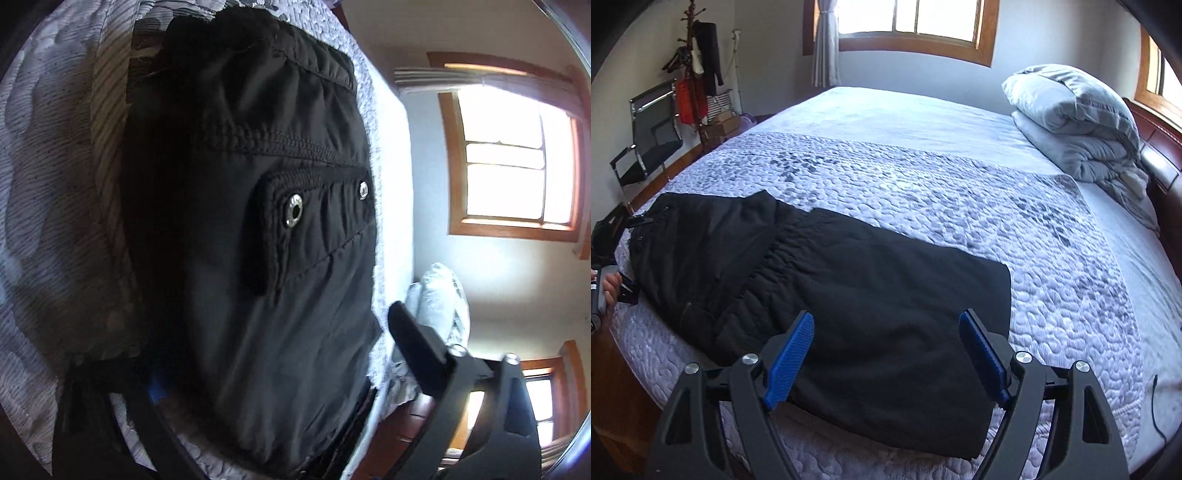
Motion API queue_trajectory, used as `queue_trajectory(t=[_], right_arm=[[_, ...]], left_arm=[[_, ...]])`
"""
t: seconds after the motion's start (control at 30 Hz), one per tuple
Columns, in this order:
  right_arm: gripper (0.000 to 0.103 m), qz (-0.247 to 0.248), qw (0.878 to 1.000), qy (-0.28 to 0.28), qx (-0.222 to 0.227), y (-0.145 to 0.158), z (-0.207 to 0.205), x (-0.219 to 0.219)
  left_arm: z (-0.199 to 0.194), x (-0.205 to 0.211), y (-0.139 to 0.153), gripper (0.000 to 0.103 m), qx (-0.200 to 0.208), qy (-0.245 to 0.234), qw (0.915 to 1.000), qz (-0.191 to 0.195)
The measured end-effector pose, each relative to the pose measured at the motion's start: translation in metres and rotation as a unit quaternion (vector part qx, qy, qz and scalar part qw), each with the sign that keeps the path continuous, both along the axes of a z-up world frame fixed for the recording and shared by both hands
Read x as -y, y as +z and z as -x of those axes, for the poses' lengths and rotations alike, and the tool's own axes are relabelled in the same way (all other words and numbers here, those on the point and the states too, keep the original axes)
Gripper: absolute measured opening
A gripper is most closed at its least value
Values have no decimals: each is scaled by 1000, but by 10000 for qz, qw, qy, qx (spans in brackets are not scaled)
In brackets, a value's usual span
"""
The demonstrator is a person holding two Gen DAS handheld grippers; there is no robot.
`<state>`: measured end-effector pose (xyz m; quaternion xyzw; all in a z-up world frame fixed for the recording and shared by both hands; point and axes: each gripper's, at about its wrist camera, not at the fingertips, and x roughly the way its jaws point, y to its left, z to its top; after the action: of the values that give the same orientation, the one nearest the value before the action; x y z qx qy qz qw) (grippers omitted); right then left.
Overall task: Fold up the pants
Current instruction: 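Lower the left tool onto the waistband end of the black pants and close it, then lift the waistband end and fold it over the pants with the left tool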
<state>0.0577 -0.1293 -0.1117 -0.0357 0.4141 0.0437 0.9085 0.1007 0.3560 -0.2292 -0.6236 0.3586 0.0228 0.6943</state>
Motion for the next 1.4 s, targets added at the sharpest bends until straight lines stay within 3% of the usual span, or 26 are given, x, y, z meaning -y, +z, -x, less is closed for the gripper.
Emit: queue_trajectory(t=[0.03,0.07,0.17,0.27,0.47,0.67,0.77,0.87,0.93,1.03,1.2,1.27,1.4], right_arm=[[82,-2,10000,-29,-17,-2,0,1],[82,-11,10000,-53,-41,-4,1,3],[82,-11,9999,-114,-130,-11,2,6],[82,33,9997,-153,-211,-17,4,10],[82,-4,9987,-332,-377,-28,6,23],[82,-49,9982,-426,-416,-32,10,30],[82,-86,9979,-476,-430,-33,11,34],[82,-162,9975,-523,-435,-34,12,38],[82,-194,9973,-548,-440,-34,12,40],[82,-242,9971,-564,-444,-35,11,42],[82,-383,9961,-600,-516,-40,11,44],[82,-426,9956,-622,-550,-42,12,45],[82,-523,9947,-681,-571,-45,12,50]], left_arm=[[0,-1,-1,70,-60,-17,10000,-11],[1,0,-3,61,-129,-31,9999,-35],[4,-2,-7,43,-259,-150,9995,-112],[4,-1,-4,23,-131,-253,9995,-139],[2,10,18,13,214,-356,9984,-381],[0,26,48,12,752,-520,9942,-575],[-2,41,70,12,1018,-756,9872,-966],[-5,66,95,12,1246,-1089,9751,-1475],[-8,90,112,14,1393,-1422,9611,-1914],[-7,131,135,16,1539,-1960,9296,-2715],[-5,207,150,20,1548,-2896,8561,-3990],[-5,238,148,21,1457,-3238,8163,-4556],[-6,280,138,24,1307,-3707,7528,-5280]])
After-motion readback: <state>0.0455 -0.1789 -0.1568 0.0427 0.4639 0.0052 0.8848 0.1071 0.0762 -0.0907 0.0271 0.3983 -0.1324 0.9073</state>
